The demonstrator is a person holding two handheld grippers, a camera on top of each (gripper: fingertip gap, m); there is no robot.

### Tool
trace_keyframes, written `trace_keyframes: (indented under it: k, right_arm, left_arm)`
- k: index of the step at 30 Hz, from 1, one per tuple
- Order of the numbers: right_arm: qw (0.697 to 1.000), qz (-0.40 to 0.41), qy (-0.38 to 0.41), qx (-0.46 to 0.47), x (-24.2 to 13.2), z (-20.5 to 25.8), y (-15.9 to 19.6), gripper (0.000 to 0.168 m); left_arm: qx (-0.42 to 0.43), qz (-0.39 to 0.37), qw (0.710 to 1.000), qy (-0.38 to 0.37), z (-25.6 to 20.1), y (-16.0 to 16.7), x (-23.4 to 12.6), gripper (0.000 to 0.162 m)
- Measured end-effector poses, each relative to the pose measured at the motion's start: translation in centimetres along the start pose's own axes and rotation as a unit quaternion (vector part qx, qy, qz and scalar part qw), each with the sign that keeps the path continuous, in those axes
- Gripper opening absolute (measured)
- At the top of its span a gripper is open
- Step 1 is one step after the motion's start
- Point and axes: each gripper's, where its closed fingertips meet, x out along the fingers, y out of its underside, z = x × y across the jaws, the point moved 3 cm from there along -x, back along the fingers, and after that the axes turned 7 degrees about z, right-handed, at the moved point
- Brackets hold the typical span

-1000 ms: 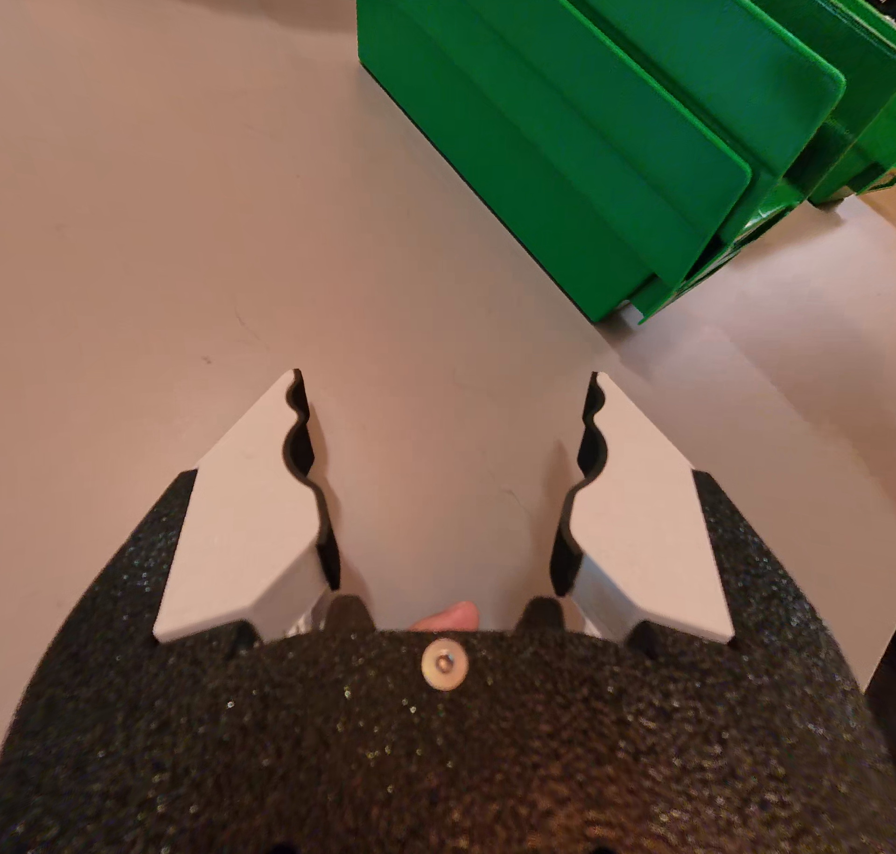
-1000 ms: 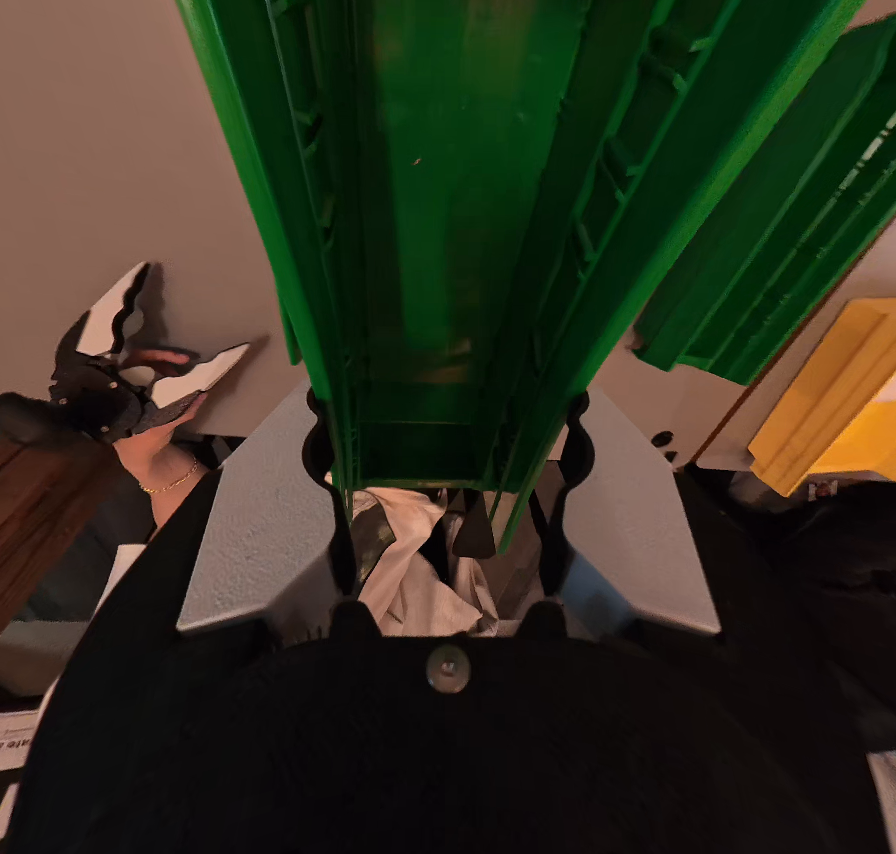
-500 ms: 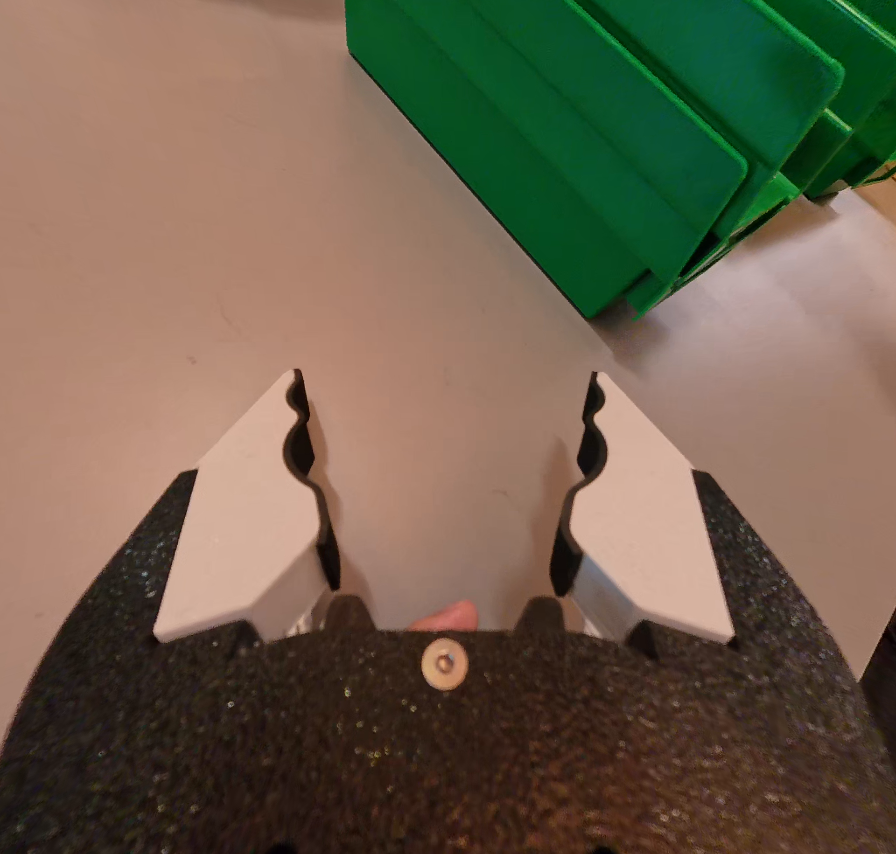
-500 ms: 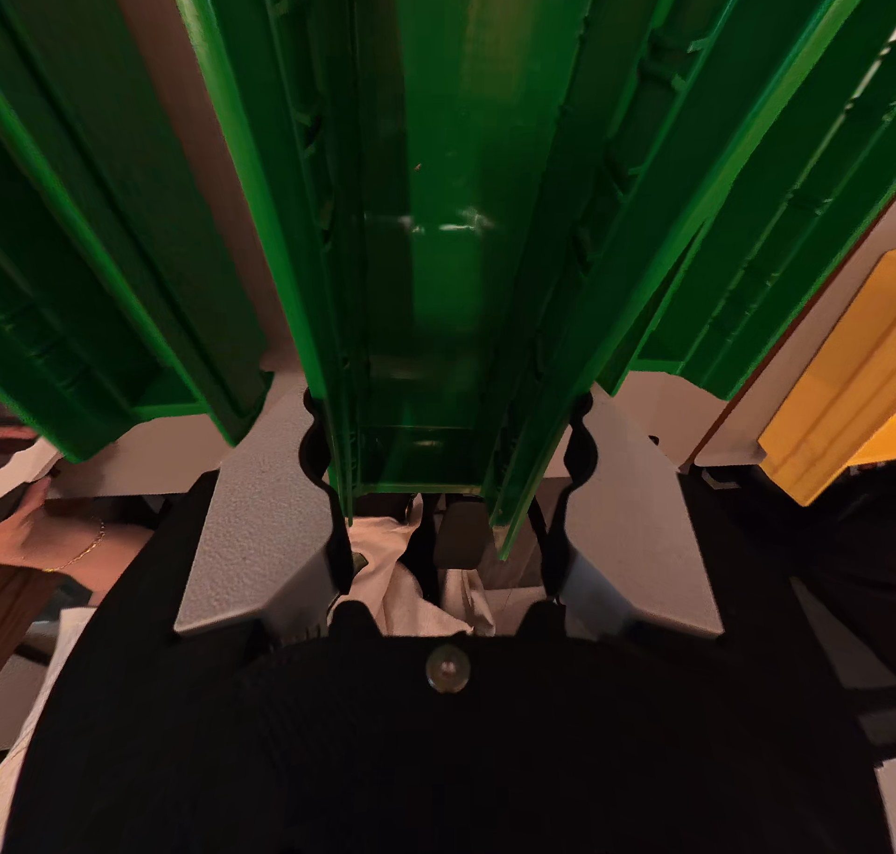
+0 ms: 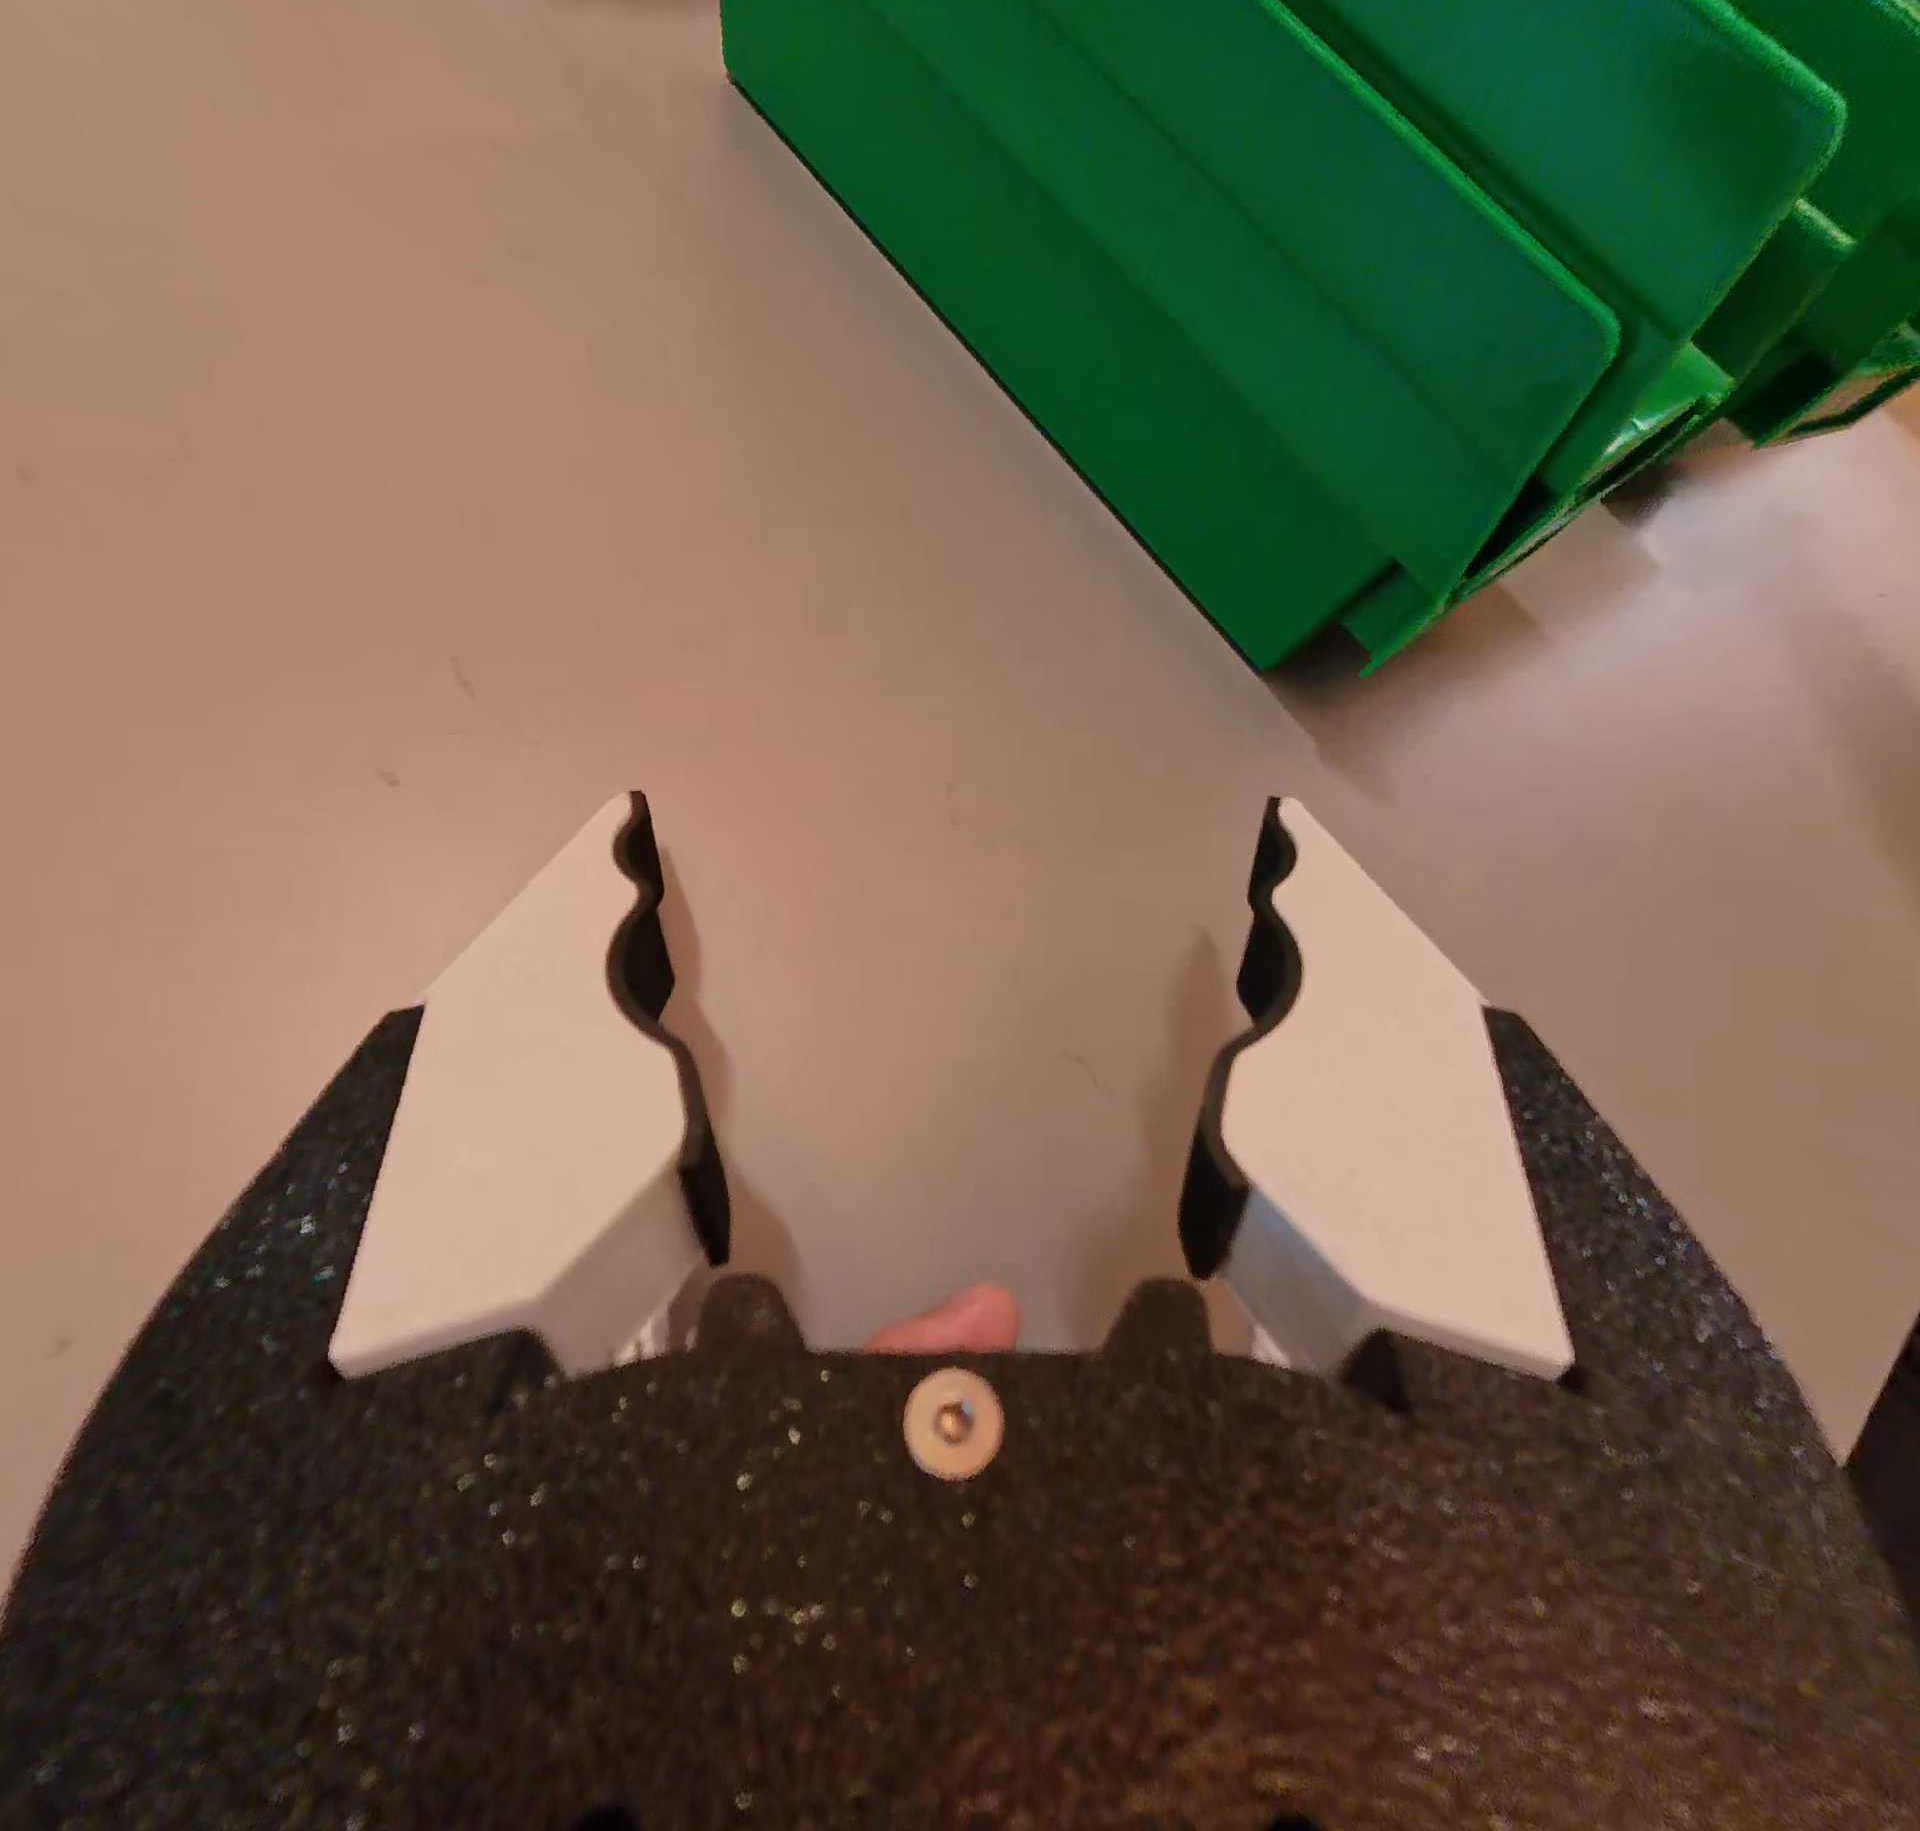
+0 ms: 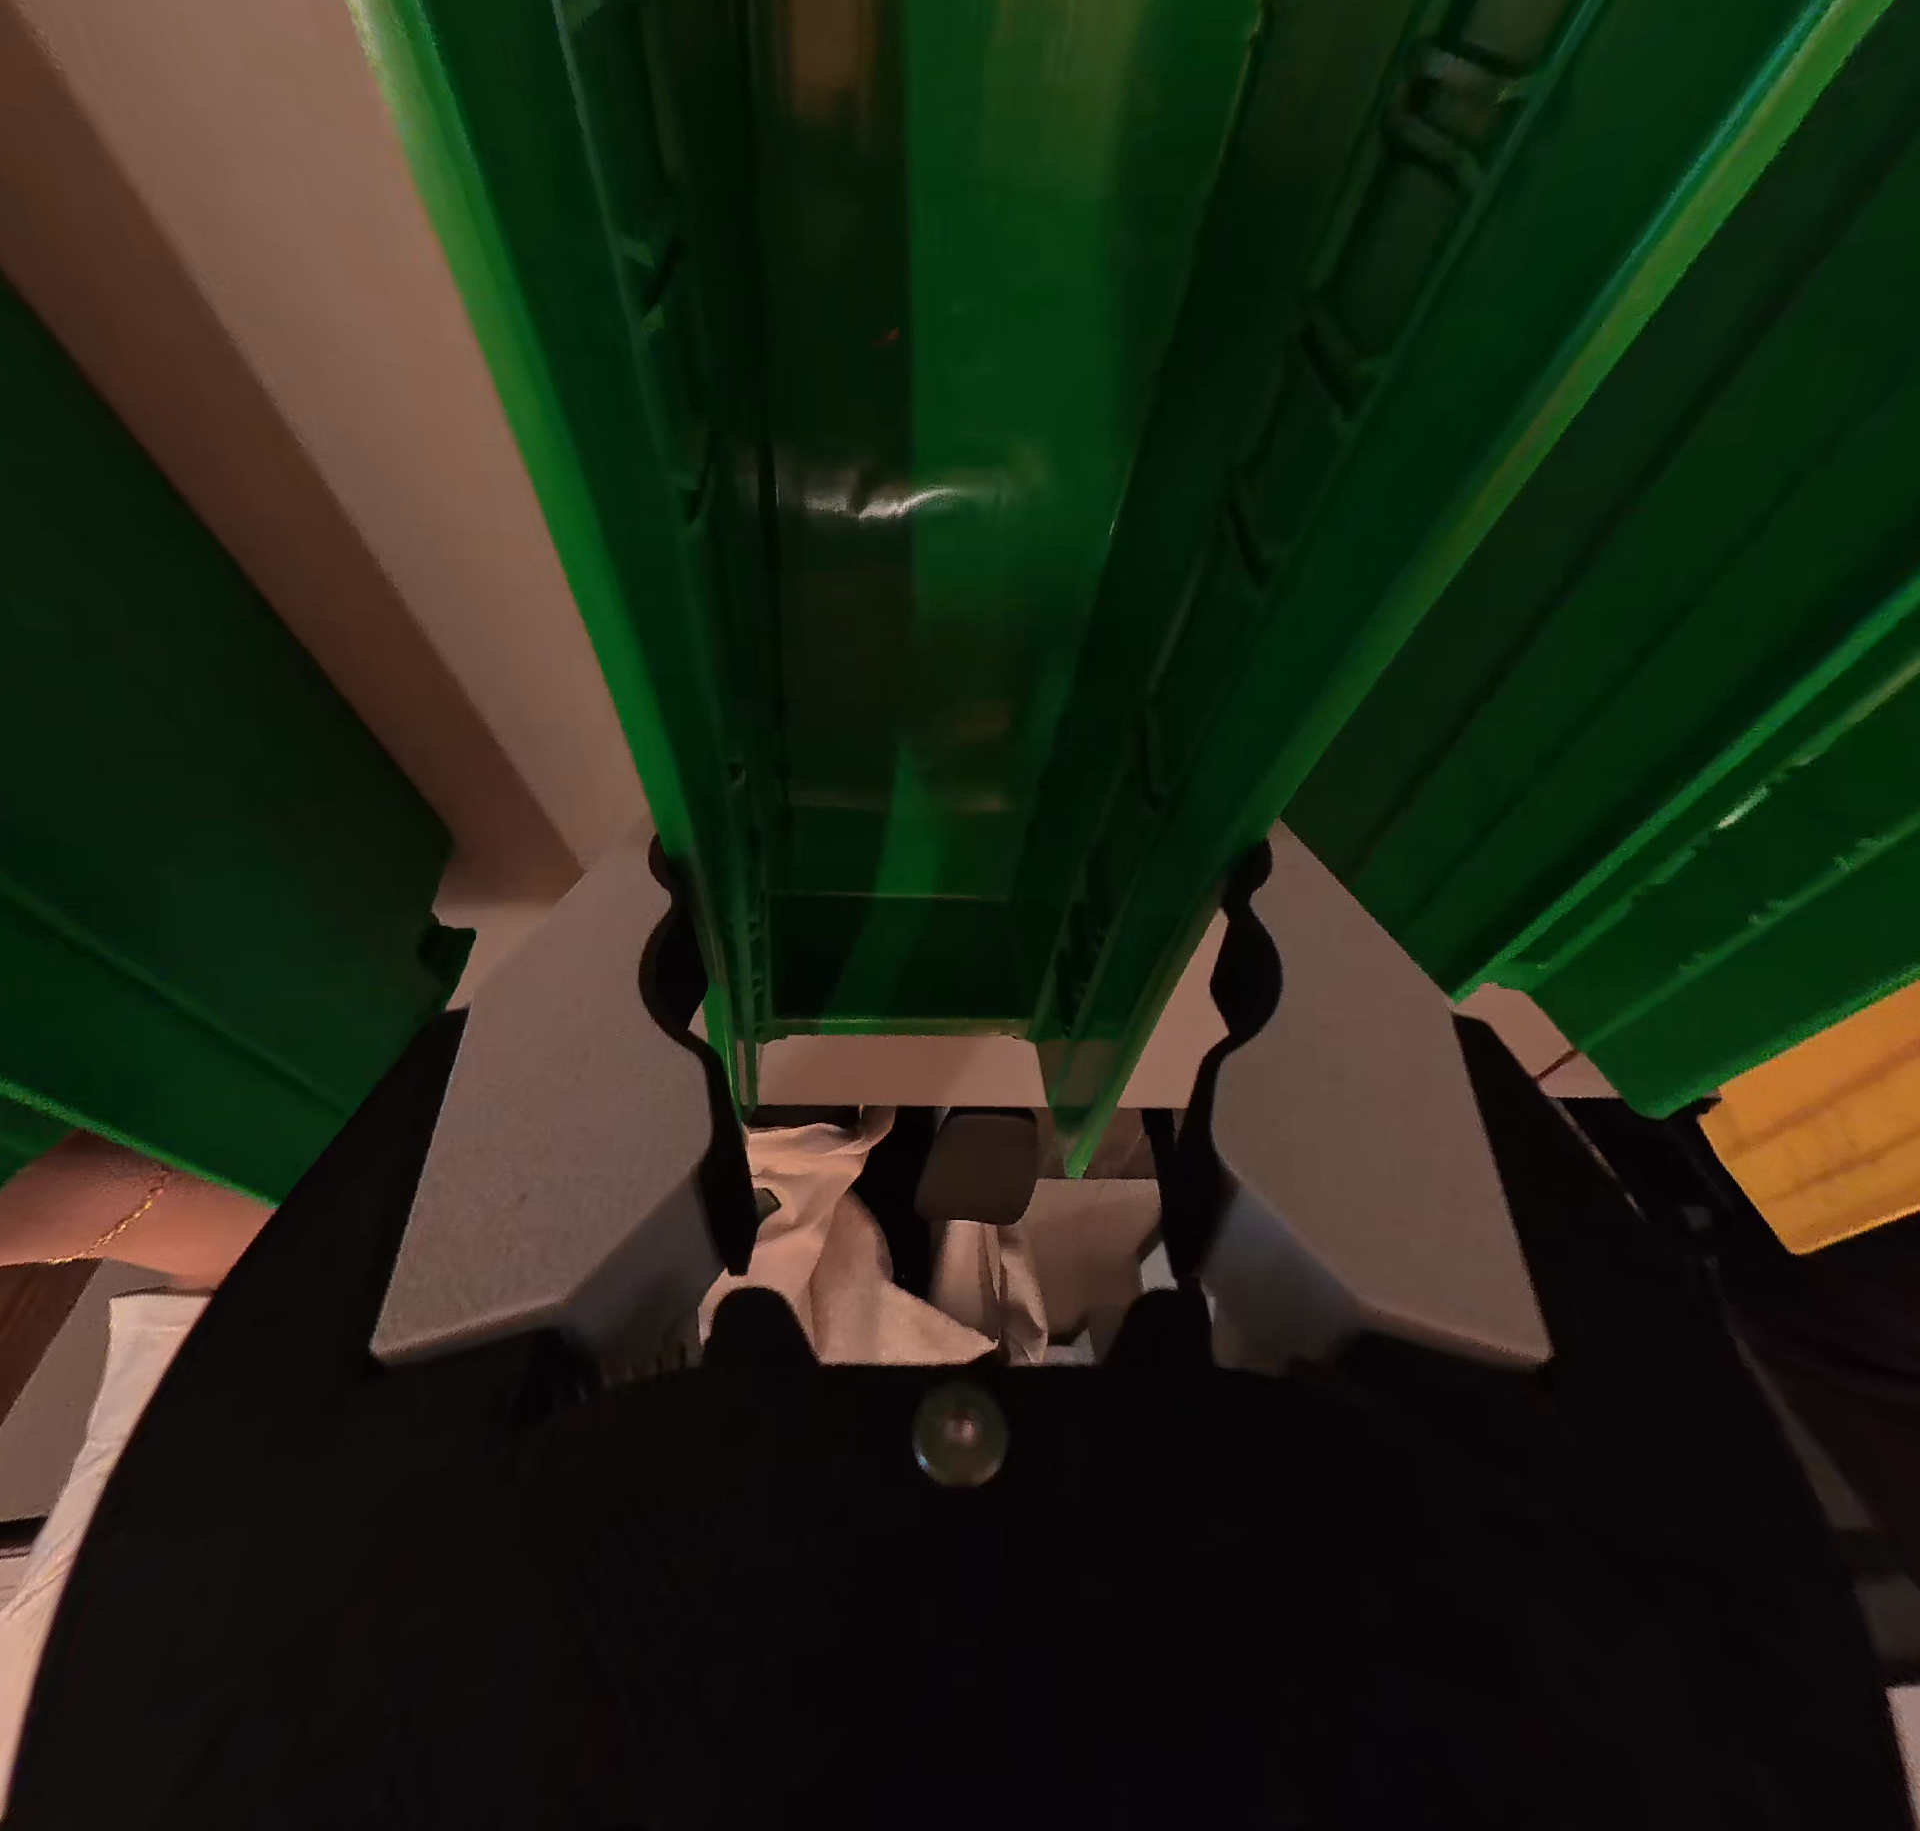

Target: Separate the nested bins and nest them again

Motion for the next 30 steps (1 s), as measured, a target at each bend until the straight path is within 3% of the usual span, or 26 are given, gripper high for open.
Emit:
trace_keyframes:
  k: [9,17,20,26,30]
  right_arm:
    - [0.999,0.003,0.022,-0.024,1.1,-0.3,-1.4,0.105]
    - [0.999,-0.031,0.013,-0.021,1.3,-0.3,-1.4,0.125]
    - [0.998,-0.054,0.037,-0.007,0.5,-1.3,-1.2,0.144]
    - [0.981,-0.168,0.070,-0.071,-4.2,-1.8,-0.3,0.141]
    - [0.930,-0.314,0.160,-0.102,-7.9,-4.1,1.8,0.124]
  left_arm:
    - [0.004,0.009,1.000,-0.003,0.0,0.2,0.2,0.111]
    - [-0.001,0.004,1.000,0.002,0.0,0.1,0.1,0.111]
    - [0.004,0.001,1.000,-0.004,0.1,0.0,0.0,0.111]
    - [0.019,0.008,0.999,-0.029,0.3,0.0,-0.1,0.111]
    - [0.029,0.013,0.998,-0.056,0.4,-0.3,-0.4,0.111]
